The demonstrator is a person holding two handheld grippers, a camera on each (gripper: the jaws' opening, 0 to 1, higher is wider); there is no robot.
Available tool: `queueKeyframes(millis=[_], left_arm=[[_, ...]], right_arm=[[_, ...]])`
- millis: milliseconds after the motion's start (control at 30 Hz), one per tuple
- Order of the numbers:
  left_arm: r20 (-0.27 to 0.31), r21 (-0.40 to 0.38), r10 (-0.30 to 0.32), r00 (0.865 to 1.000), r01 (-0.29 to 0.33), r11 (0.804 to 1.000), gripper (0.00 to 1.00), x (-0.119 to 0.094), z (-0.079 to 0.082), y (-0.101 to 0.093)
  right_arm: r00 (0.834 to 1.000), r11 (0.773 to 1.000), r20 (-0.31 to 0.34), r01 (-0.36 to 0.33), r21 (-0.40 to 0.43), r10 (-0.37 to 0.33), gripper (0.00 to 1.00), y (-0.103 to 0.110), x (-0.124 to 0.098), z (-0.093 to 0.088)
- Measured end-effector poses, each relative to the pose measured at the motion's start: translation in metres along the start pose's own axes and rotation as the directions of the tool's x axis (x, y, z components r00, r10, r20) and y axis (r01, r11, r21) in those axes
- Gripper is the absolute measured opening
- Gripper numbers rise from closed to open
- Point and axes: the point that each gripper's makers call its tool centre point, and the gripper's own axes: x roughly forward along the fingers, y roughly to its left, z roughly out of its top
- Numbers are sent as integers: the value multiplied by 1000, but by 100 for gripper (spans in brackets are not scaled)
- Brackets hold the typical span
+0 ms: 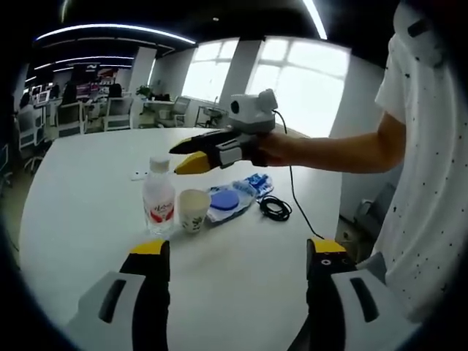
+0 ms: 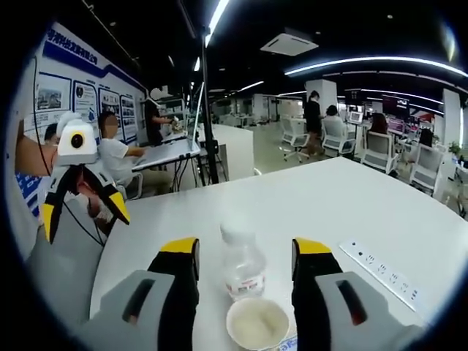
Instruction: Arrange the tabletop items into an orderly group along one side of the table until the central work area is clear of visible clutter.
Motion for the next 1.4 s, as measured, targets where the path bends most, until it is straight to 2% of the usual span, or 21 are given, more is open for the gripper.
queueKeyframes(millis=[467, 800, 1400], left_arm=[[20, 12, -17, 1000, 17, 1000, 82, 5, 11, -4], [17, 35, -29, 999, 28, 999, 84, 9, 18, -7], [-3, 100, -63, 998, 63, 993, 86, 14, 34, -20]], right_arm=[[998, 998, 15, 65, 6, -65, 53, -4, -34, -1], [991, 991, 16, 130, 9, -130, 53, -8, -68, -4], [959, 959, 31, 281, 42, -283, 56, -6, -151, -15]])
